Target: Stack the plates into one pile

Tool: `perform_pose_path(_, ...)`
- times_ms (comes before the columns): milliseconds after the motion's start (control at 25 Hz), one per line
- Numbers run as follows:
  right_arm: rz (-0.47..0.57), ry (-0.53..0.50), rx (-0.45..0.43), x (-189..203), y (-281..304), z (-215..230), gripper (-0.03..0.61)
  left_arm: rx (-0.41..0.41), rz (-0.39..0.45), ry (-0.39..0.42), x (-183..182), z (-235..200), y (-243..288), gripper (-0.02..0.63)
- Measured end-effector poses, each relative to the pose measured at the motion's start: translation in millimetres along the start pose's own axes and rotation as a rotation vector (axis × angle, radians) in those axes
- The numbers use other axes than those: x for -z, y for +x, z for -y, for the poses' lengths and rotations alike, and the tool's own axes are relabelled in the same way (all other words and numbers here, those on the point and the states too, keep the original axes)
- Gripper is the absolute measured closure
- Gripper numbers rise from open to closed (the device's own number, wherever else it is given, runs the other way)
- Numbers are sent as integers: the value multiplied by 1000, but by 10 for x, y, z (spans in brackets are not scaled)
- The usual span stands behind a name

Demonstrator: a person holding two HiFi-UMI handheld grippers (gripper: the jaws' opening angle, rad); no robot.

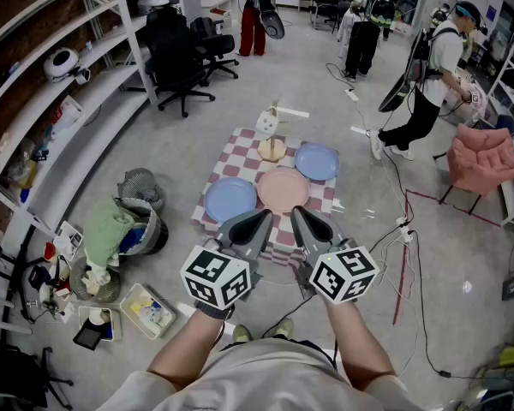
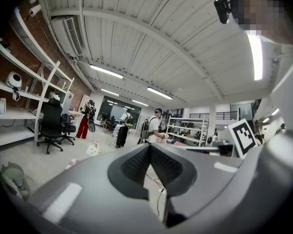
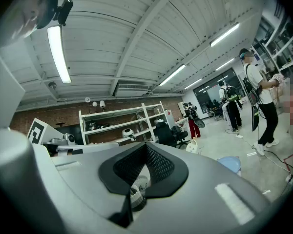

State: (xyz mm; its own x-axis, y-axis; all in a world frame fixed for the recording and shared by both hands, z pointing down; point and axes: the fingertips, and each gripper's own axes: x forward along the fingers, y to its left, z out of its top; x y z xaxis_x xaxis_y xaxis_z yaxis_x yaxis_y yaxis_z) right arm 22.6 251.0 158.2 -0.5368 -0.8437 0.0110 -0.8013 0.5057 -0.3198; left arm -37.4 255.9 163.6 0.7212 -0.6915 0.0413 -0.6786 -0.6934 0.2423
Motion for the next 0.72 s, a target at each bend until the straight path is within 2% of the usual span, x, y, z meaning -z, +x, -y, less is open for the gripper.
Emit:
perform_pose_path(480,-12,-2,-4,23,-91,78,569,-7,-5,2,51,102,63,607)
perform_pose_path(720,-13,30,-29,73,-135,142,569,-19,-16,-3,134,110,118,607)
